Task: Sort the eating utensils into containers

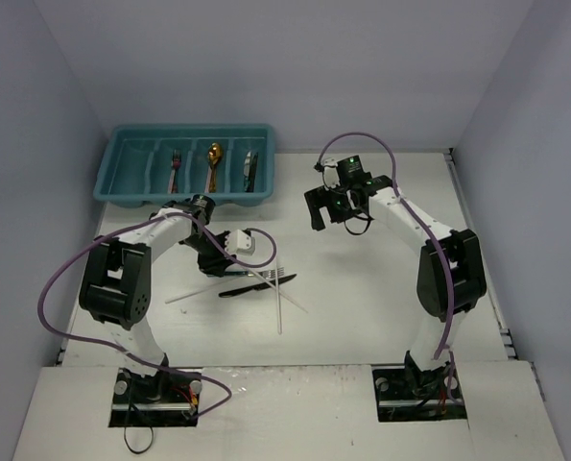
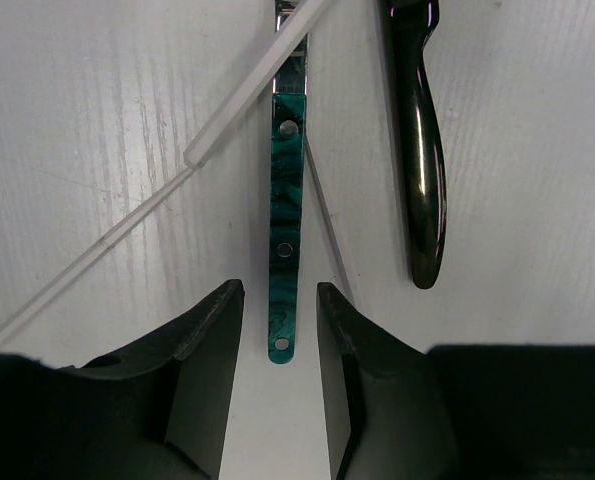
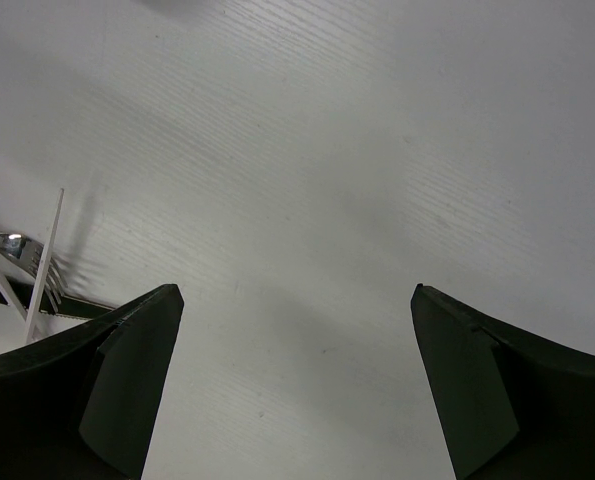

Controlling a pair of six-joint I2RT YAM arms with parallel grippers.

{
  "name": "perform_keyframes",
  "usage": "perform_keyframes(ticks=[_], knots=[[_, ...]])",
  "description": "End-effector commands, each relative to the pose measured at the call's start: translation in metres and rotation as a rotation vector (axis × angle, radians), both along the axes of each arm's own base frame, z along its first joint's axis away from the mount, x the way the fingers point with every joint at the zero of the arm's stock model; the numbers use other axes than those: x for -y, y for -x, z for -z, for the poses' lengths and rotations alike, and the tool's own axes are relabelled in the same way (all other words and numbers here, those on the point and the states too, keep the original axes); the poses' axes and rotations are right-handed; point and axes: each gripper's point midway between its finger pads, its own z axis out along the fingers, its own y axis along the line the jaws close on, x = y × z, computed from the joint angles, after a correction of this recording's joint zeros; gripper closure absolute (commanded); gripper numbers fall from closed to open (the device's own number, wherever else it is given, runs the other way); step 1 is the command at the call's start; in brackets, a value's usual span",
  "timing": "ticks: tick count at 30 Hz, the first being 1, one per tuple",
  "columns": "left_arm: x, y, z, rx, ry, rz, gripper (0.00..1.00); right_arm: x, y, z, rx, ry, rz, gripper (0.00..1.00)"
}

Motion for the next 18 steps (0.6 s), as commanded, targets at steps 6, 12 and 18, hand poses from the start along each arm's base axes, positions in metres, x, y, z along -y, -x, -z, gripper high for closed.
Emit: perform_keyframes(ticks=[6, 12, 18], knots=[[0.002, 0.001, 0.004, -0.022, 0.006, 0.015, 0.68, -0.003, -0.002, -0.023, 0.046, -0.051, 0.001, 0.04], [0.001, -0.007, 0.009, -0.039, -0.029, -0.021, 0.68, -0.003, -0.002, -0.025, 0.046, -0.058, 0.002, 0.04], [0.0, -0.01, 0.014, -0.025, -0.08, -0.024, 0.68, -0.001, 0.0, -0.024, 0.039, -0.063, 0.003, 0.04]])
